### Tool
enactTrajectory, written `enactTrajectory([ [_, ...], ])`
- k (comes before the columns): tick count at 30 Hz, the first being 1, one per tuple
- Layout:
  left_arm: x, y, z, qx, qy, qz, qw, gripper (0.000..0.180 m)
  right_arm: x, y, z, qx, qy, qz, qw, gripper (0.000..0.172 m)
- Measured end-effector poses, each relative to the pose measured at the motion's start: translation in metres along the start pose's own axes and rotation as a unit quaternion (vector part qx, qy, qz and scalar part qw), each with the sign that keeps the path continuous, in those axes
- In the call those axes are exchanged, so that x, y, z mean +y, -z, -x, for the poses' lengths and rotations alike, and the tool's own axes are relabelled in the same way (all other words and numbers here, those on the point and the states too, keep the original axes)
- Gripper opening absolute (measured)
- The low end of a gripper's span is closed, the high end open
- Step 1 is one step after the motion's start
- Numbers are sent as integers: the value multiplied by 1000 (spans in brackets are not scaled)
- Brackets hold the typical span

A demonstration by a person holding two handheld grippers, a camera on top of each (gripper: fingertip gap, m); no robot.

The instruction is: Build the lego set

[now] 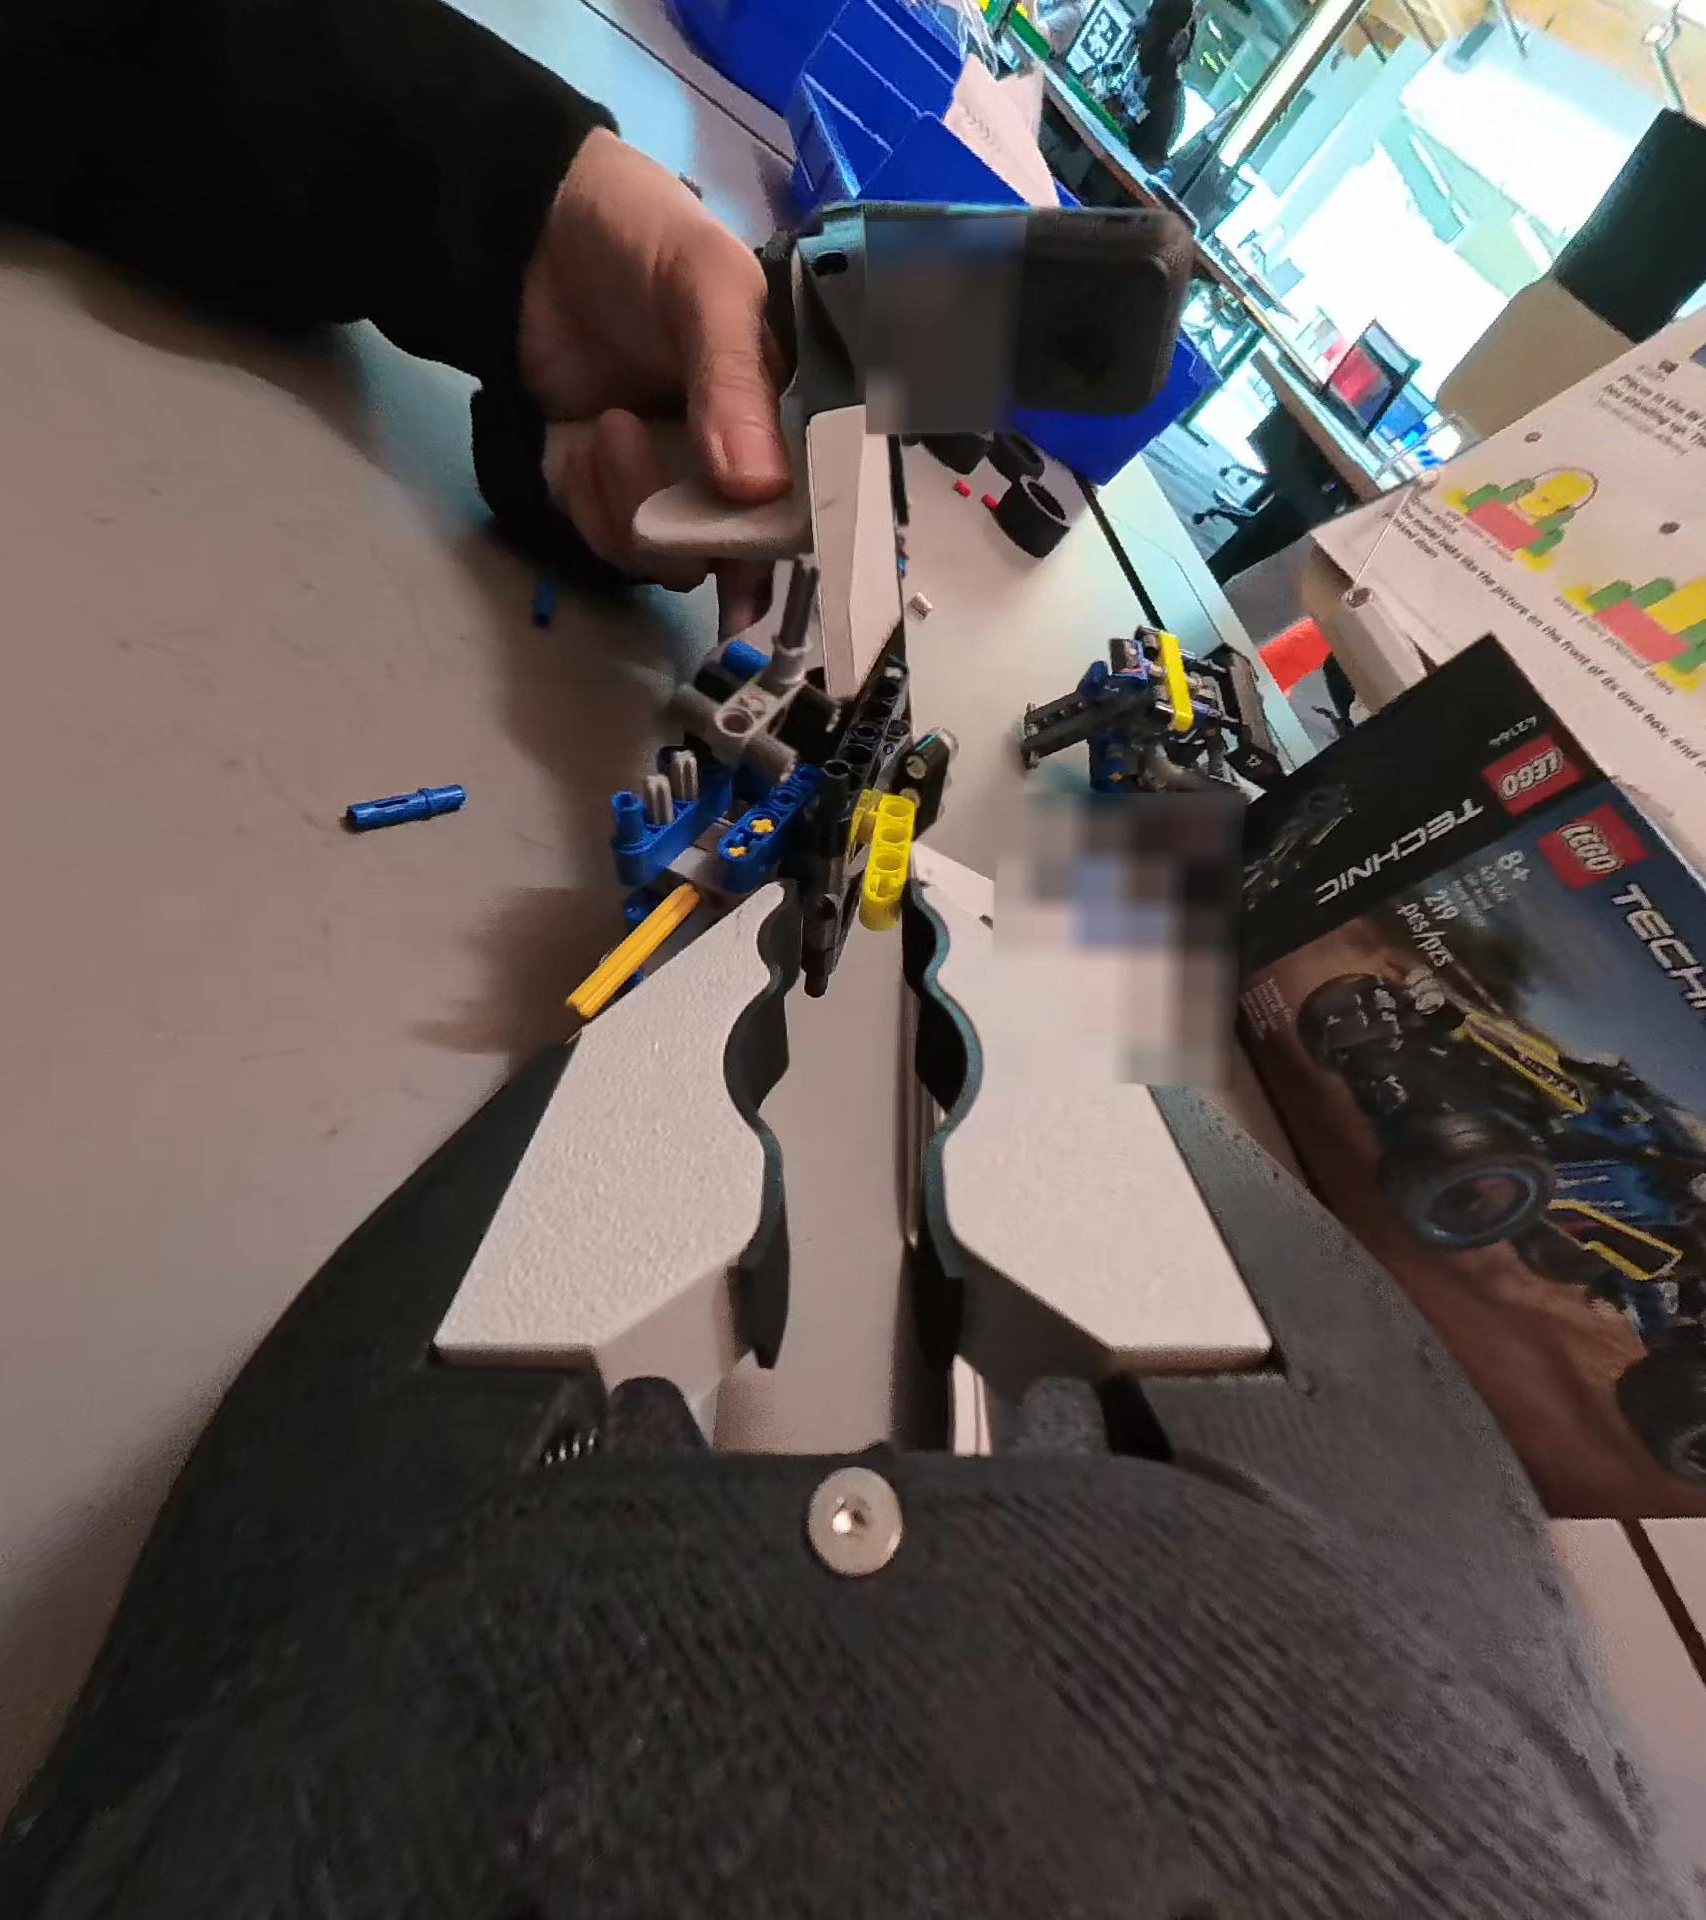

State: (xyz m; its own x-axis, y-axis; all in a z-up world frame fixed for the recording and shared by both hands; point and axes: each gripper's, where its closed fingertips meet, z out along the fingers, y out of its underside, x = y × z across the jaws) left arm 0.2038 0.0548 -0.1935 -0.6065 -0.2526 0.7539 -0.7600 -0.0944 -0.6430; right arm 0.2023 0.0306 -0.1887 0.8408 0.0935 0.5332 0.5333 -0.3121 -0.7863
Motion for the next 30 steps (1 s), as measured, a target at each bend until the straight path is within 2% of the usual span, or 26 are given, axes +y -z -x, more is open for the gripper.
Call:
enactTrajectory([
  [11, -13, 5, -15, 2, -99, -36, 994, 39, -15, 4, -9, 47, 60, -9, 997, 13],
  [17, -23, 8, -29, 33, -113, -70, 991, 40, -25, 10, -14, 71, 74, -38, 994, 13],
  [21, -29, 10, -32, 37, -110, -89, 989, 42, -28, 9, -17, 104, 129, -25, 986, 13],
  [25, -34, 17, -23, -41, -178, -82, 980, 38, -16, 9, -20, 130, 204, 42, 969, 13],
  [30, -26, 23, -14, -144, -287, -33, 946, 35, 7, 4, -12, 113, 244, 112, 957, 13],
])
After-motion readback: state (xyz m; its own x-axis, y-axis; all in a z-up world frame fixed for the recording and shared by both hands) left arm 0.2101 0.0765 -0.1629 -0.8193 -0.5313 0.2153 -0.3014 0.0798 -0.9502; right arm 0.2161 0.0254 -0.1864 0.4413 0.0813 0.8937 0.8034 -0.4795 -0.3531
